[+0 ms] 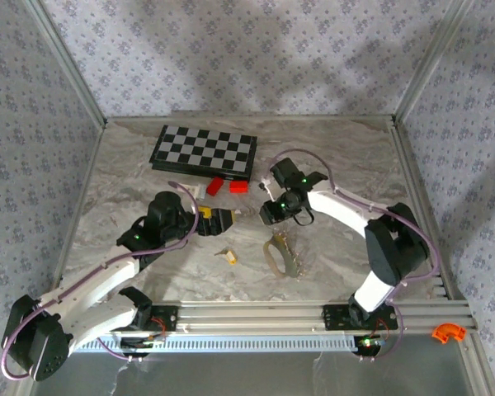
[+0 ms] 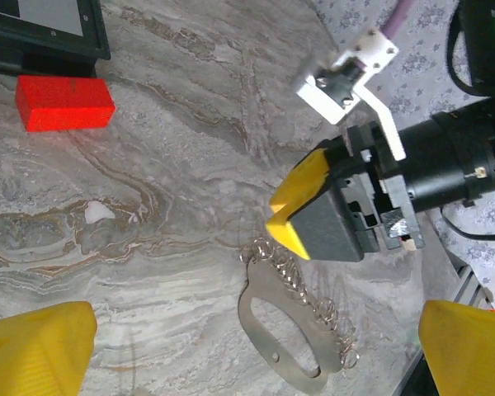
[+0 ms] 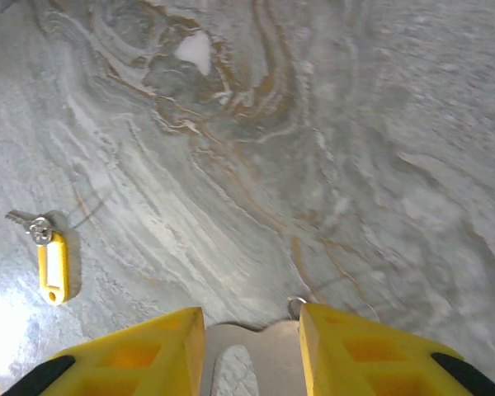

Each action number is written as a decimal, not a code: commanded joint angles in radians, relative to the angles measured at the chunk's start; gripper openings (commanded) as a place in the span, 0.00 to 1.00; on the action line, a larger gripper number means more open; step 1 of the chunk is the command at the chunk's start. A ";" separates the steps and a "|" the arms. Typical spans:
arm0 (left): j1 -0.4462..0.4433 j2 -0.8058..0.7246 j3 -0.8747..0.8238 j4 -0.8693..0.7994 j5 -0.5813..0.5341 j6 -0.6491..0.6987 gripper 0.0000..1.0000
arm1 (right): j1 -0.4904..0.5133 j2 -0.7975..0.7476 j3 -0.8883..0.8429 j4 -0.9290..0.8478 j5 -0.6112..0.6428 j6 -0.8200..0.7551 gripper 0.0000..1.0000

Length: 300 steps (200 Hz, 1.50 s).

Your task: Put the keys on the keyring

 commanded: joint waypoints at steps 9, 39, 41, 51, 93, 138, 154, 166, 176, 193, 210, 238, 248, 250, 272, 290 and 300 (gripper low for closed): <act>-0.009 -0.012 0.035 0.011 0.038 0.026 1.00 | -0.024 0.077 0.060 -0.096 -0.089 -0.064 0.36; -0.011 -0.014 0.029 0.011 0.041 0.029 1.00 | -0.052 0.114 0.069 -0.112 -0.103 -0.076 0.35; -0.011 -0.013 0.029 0.011 0.040 0.029 1.00 | -0.052 0.115 0.068 -0.112 -0.103 -0.078 0.35; -0.012 -0.014 0.027 0.007 0.042 0.032 1.00 | -0.054 0.119 0.064 -0.110 -0.108 -0.084 0.35; -0.012 -0.013 0.027 0.001 0.042 0.040 1.00 | -0.054 0.164 0.064 -0.125 -0.127 -0.093 0.34; -0.012 -0.016 0.024 0.006 0.043 0.039 1.00 | -0.057 0.180 0.061 -0.137 -0.114 -0.095 0.34; -0.012 -0.016 0.023 0.006 0.042 0.040 1.00 | -0.057 0.182 0.054 -0.137 -0.112 -0.095 0.34; -0.011 -0.016 0.022 0.006 0.043 0.040 1.00 | -0.055 0.182 0.046 -0.138 -0.106 -0.093 0.34; -0.012 -0.016 0.022 0.008 0.042 0.041 1.00 | -0.055 0.181 0.043 -0.137 -0.103 -0.093 0.35; -0.012 -0.016 0.022 0.012 0.041 0.041 1.00 | -0.055 0.181 0.043 -0.138 -0.098 -0.093 0.36; -0.012 -0.016 0.019 0.018 0.040 0.039 1.00 | -0.054 0.171 0.043 -0.131 -0.089 -0.089 0.47; -0.012 -0.017 0.018 0.019 0.039 0.039 1.00 | -0.054 0.162 0.043 -0.135 -0.083 -0.085 0.49; -0.012 -0.019 0.016 0.018 0.039 0.039 1.00 | -0.054 0.160 0.046 -0.137 -0.078 -0.084 0.49; -0.012 -0.019 0.016 0.018 0.039 0.039 1.00 | -0.054 0.160 0.047 -0.137 -0.078 -0.084 0.49; -0.012 -0.024 0.010 0.023 0.037 0.038 1.00 | -0.055 0.161 0.052 -0.143 -0.068 -0.086 0.49; -0.012 -0.027 0.006 0.024 0.036 0.036 1.00 | -0.055 0.158 0.052 -0.146 -0.060 -0.086 0.49; -0.012 -0.029 0.004 0.025 0.036 0.035 1.00 | -0.056 0.157 0.052 -0.146 -0.057 -0.084 0.49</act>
